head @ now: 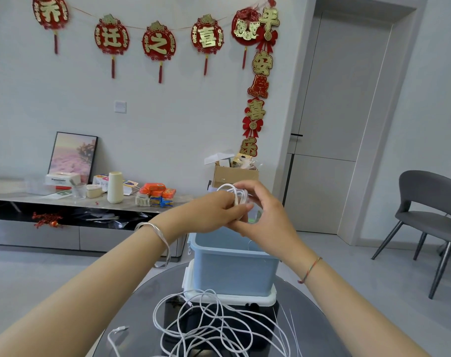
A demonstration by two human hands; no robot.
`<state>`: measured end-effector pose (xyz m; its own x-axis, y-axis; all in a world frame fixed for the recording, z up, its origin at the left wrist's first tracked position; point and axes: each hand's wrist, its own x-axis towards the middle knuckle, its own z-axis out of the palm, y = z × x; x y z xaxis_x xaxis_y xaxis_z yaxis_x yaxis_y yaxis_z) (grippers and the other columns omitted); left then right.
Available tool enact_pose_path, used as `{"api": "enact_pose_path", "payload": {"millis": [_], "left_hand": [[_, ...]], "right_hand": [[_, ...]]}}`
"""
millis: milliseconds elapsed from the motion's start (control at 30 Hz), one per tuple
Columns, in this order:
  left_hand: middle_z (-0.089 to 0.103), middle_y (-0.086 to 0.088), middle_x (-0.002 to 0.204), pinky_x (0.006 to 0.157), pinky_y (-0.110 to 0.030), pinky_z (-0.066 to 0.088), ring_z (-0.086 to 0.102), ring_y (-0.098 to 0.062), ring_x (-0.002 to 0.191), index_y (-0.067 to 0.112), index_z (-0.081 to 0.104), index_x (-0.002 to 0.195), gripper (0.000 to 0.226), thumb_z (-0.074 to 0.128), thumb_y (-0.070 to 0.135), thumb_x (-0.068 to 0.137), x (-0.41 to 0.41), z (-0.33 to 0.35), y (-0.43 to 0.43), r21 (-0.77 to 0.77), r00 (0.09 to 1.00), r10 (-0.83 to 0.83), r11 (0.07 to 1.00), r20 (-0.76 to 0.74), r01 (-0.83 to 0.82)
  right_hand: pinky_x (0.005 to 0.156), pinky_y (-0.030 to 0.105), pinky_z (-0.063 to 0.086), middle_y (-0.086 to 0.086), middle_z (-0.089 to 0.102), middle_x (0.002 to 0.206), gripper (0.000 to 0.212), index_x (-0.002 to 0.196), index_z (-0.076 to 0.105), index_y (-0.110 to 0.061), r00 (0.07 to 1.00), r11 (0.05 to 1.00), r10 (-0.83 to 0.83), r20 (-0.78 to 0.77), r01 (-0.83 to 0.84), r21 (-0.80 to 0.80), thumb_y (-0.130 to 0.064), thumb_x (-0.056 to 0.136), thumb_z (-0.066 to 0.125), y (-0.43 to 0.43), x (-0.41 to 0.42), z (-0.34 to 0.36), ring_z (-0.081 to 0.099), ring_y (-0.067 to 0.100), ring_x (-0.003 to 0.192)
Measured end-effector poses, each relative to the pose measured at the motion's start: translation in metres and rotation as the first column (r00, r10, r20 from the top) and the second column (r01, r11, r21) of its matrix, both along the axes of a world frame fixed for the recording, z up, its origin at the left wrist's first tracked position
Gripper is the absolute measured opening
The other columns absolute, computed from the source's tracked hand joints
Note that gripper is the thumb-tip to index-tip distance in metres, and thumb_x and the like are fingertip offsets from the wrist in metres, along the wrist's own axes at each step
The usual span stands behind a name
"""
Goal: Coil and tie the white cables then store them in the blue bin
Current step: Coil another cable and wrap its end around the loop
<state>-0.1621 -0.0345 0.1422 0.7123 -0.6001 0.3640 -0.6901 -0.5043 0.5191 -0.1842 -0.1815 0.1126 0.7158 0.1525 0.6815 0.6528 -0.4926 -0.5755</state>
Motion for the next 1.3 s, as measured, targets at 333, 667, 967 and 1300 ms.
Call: {"api": "enact_pose_path", "payload": {"millis": [333,667,967,1300], "left_hand": [[0.064,-0.026,0.111,0.104,-0.045,0.037,0.056,-0.03,0.1,0.003,0.061,0.109,0.034,0.041,0.026,0.094,0.006,-0.004,0.012,-0.246,0.895,-0.211,0.962,-0.393,0.118],[0.064,-0.017,0.099,0.084,-0.028,0.044,0.059,-0.022,0.089,-0.011,0.054,0.114,0.04,0.024,0.012,0.099,0.025,-0.009,0.011,-0.396,0.776,-0.323,0.912,-0.541,0.103],[0.07,-0.01,0.101,0.084,-0.018,0.05,0.067,-0.011,0.094,0.001,0.06,0.106,0.047,0.015,0.012,0.1,0.025,-0.005,0.015,-0.405,0.717,-0.383,0.902,-0.583,0.153],[0.061,0.004,0.09,0.09,-0.025,0.042,0.056,-0.004,0.087,0.019,0.059,0.086,0.037,0.028,0.037,0.094,0.012,0.002,0.011,-0.031,0.897,-0.208,0.977,-0.389,0.213]], "right_hand": [[0.07,0.021,0.053,0.017,0.063,0.11,0.042,0.102,0.053,-0.007,0.976,0.975,0.16,-0.15,-0.132,0.18,-0.001,0.07,0.079,0.0,0.0,0.001,0.06,0.007,0.088],[0.062,0.016,0.049,0.014,0.063,0.117,0.014,0.08,0.056,-0.008,0.933,0.951,0.229,-0.278,-0.154,0.268,-0.002,0.08,0.07,-0.002,-0.001,0.007,0.062,0.008,0.066],[0.075,0.023,0.052,0.008,0.061,0.124,0.012,0.076,0.058,-0.011,0.902,0.926,0.252,-0.349,-0.12,0.359,-0.006,0.082,0.068,-0.006,0.001,0.008,0.065,0.015,0.091],[0.106,0.05,0.039,0.016,0.065,0.092,0.016,0.076,0.053,-0.011,0.859,0.842,0.344,-0.38,-0.102,0.53,-0.016,0.082,0.067,-0.006,0.009,-0.003,0.057,0.024,0.072]]}}
